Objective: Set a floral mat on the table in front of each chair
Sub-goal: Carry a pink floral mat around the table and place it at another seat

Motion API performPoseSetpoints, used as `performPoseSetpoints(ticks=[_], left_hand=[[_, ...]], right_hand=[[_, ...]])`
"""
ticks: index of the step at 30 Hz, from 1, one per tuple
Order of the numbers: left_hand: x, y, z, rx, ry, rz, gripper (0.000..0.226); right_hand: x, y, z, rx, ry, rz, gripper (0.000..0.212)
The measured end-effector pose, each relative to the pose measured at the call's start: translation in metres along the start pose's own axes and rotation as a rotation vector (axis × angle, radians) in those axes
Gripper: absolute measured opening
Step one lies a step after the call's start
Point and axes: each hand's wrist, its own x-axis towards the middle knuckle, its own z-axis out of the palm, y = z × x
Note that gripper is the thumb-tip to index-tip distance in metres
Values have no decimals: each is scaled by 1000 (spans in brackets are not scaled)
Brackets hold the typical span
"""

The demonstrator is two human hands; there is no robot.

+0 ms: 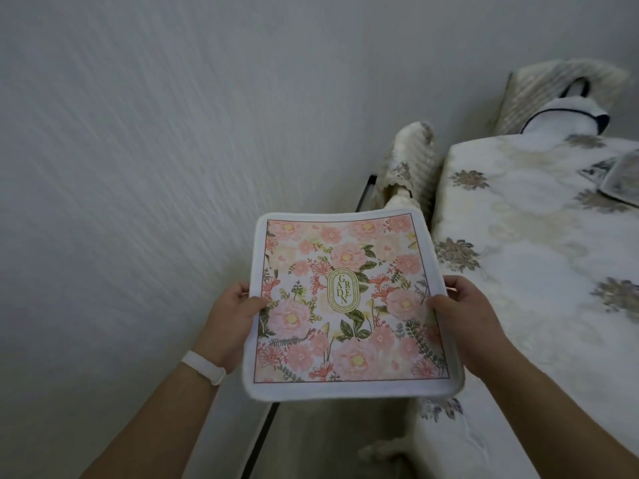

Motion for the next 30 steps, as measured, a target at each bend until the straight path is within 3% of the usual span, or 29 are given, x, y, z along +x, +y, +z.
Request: performPoseSetpoints(ticks=[9,22,30], left_hand=[[81,26,65,104,-214,94,11],[285,87,159,185,-708,15,12],[288,99,244,261,-984,-29,12]], right_hand=[[31,-5,-19,41,238,109,22],[116,-27,25,184,650,263,22],[85,-23,6,277,914,337,23]])
